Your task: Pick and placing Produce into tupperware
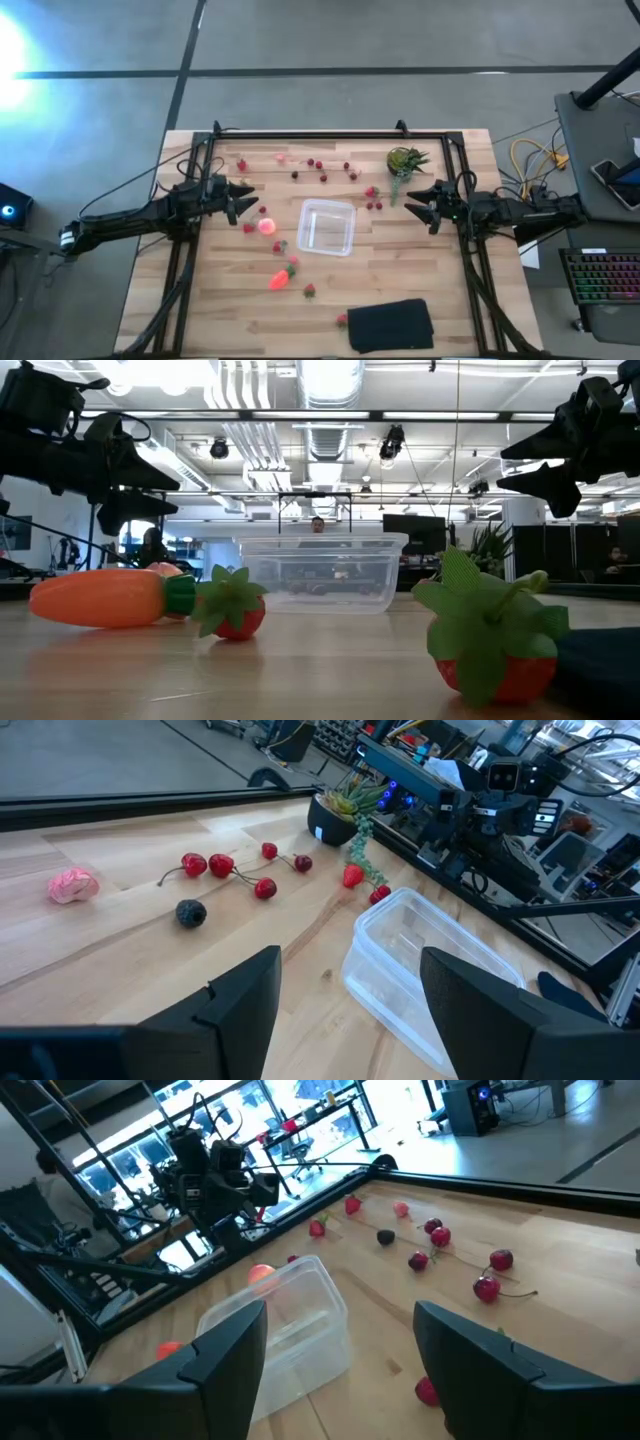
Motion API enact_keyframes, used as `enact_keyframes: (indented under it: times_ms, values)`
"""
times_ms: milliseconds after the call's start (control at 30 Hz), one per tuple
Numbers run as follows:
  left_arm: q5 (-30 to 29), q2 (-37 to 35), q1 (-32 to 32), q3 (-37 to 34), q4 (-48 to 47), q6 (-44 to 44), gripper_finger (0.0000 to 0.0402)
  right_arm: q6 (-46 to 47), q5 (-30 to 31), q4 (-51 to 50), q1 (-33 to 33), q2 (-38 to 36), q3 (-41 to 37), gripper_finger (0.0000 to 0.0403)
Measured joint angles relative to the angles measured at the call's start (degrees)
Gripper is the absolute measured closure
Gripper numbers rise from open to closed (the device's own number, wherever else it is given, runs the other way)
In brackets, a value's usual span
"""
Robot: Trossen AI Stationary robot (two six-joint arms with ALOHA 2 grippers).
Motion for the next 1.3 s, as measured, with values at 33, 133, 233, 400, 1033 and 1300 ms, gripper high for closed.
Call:
enact_keyframes:
  times_ms: [33, 133, 233, 400, 1033, 1300]
  values:
    - [0.0, 0.0, 0.0, 0.0, 0.0, 0.0, 0.0175, 0.0, 0.0, 0.0, 0.0, 0.0, 0.0, 0.0158]
    - [0.0, 0.0, 0.0, 0.0, 0.0, 0.0, 0.0175, 0.0, 0.0, 0.0, 0.0, 0.0, 0.0, 0.0158]
    - [0.0, 0.0, 0.0, 0.0, 0.0, 0.0, 0.0175, 0.5, 0.0, 0.0, 0.0, 0.0, 0.0, 0.0158]
    - [0.0, 0.0, 0.0, 0.0, 0.0, 0.0, 0.0175, 14.2, -4.5, 2.4, 0.0, 0.7, 1.6, 0.0158]
    - [0.0, 0.5, 0.0, 0.0, 0.0, 0.0, 0.0175, 17.6, 4.7, 9.6, -0.1, 10.0, 15.0, 0.0158]
    - [0.0, 0.6, 0.0, 0.0, 0.0, 0.0, 0.0175, 14.1, -17.3, -0.6, 0.3, 30.8, 26.1, 0.0158]
